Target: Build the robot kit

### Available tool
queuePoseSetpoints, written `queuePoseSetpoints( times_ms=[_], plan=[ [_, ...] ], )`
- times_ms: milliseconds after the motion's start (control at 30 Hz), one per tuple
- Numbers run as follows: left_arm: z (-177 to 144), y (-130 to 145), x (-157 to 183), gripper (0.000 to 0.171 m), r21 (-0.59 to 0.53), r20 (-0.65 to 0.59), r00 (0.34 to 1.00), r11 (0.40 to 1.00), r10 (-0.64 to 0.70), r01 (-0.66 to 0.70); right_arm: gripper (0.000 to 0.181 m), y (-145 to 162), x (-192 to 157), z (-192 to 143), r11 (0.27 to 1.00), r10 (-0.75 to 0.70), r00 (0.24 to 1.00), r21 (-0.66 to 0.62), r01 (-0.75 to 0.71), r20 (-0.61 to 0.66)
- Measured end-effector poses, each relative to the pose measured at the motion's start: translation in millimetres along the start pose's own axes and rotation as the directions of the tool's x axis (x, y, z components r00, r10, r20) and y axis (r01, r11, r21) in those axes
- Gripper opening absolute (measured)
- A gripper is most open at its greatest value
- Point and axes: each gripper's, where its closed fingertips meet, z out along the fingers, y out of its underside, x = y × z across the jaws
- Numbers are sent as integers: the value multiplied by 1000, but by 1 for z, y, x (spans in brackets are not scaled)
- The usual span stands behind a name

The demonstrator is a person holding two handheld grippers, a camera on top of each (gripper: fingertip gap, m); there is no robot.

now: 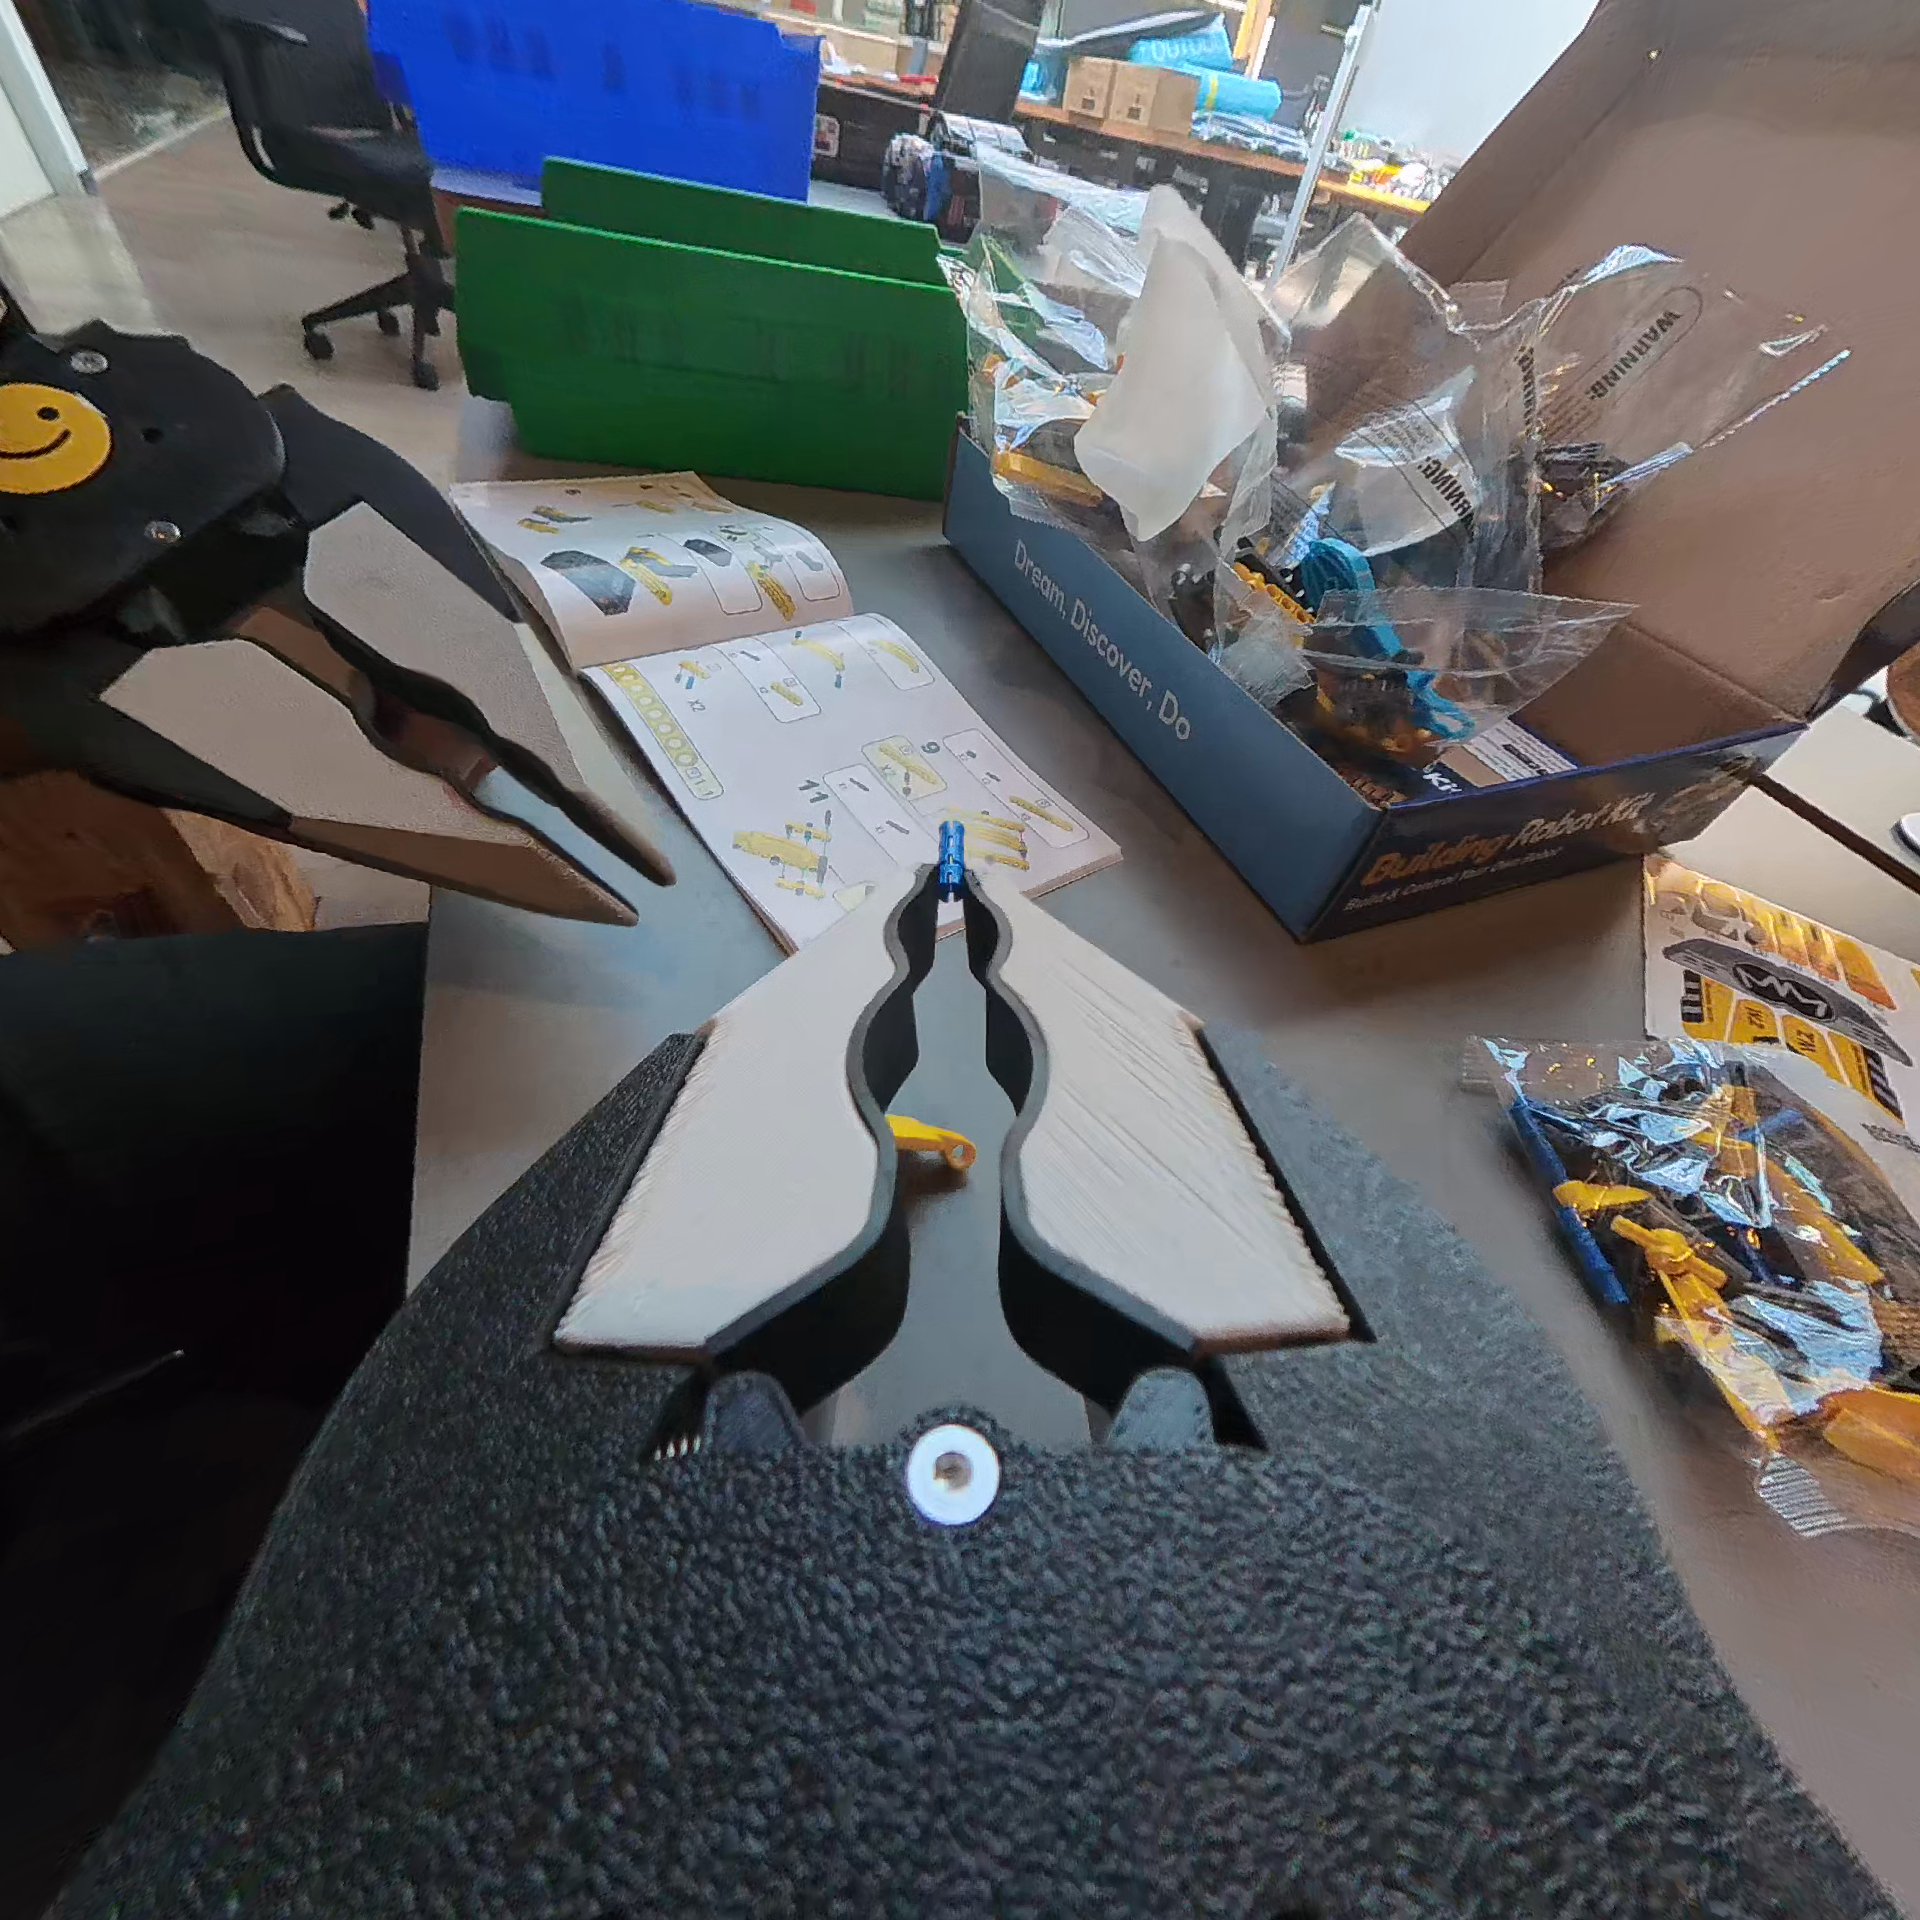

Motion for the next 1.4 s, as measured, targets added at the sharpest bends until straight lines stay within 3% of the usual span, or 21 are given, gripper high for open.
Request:
queuePoseSetpoints(
  times_ms=[133, 400, 633, 833, 1167, 1400],
  plan=[
    [5, 7, 6, 11, -63, -76, 997, 998, -27, 22, 4, 2, -7, -3, 1000, -21, 1000, -14, 22, 15],
    [-3, -3, -1, 5, 19, -86, 991, 994, -103, 105, 4, 9, -16, 9, 996, -60, 995, -68, 66, 76],
    [1, 1, -2, 11, -29, -150, 968, 980, -200, 198, 4, 11, -23, 11, 992, -94, 986, -72, 104, 138],
    [1, -2, -3, 11, -33, -201, 936, 957, -289, 289, 4, 7, -14, 12, 997, -44, 987, -50, 52, 152],
    [1, -4, -5, 7, 6, -99, 975, 980, -199, 201, 4, 9, -16, 8, 997, -50, 985, -56, 60, 163],
    [11, 9, 1, 22, -112, -84, 985, 983, -154, 144, 4, 23, -17, -9, 989, -4, 988, -146, 27, 157]
  ],
)
